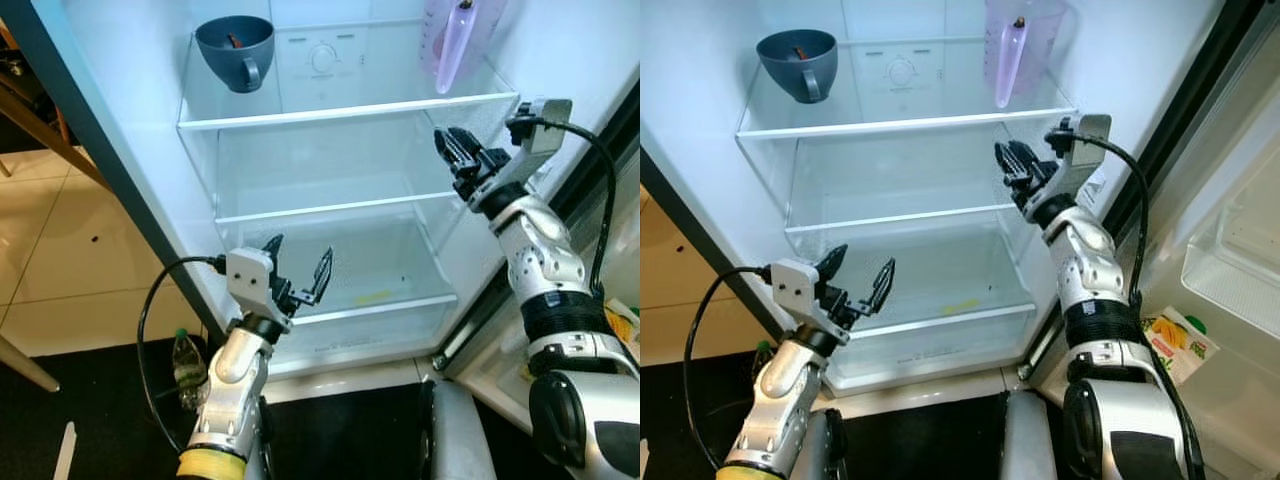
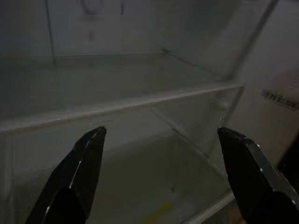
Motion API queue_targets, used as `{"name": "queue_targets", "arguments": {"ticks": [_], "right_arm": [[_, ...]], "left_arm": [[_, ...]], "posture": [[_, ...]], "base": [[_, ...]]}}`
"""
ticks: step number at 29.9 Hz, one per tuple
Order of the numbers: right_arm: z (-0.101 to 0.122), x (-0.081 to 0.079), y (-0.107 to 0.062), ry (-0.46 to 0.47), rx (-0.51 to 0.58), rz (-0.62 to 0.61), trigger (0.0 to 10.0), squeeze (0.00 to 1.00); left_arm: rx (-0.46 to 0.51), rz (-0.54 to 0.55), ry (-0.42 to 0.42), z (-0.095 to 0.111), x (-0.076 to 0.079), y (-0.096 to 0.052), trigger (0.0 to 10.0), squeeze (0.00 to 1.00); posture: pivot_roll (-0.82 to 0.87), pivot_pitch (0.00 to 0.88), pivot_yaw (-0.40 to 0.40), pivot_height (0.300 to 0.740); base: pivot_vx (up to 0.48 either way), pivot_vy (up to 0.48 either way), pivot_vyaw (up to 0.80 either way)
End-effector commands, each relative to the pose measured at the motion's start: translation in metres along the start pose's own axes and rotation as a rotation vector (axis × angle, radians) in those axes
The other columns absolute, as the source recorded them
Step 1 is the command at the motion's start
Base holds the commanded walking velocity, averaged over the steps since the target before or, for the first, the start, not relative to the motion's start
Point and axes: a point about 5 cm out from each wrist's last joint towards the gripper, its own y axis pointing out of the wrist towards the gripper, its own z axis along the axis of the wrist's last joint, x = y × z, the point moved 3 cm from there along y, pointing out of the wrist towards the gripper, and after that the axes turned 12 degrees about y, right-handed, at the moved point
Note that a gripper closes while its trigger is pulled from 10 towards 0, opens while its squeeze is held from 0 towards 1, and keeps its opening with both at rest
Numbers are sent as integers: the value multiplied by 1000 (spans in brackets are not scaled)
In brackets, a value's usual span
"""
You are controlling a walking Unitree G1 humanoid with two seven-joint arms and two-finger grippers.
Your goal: Restocking fridge
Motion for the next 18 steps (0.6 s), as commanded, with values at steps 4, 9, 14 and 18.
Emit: {"name": "queue_targets", "arguments": {"ticks": [4,9,14,18], "right_arm": [[-25,-3,-8,39,-67,19,10000,0],[-65,-4,-22,97,-172,8,10000,0],[-83,-8,-29,124,-225,19,10000,0],[-93,-8,-34,131,-259,20,10000,0]], "left_arm": [[-69,14,-51,-21,-5,-10,10000,0],[-112,-7,-135,-34,-2,-11,10000,0],[-161,-73,-161,-47,7,-16,10000,0],[-200,-124,-172,-57,15,-21,10000,0]], "posture": [[34,104,9,497],[37,88,14,517],[34,82,17,537],[32,77,16,552]], "base": [[0,0,0],[0,0,0],[0,0,0],[0,0,0]]}}
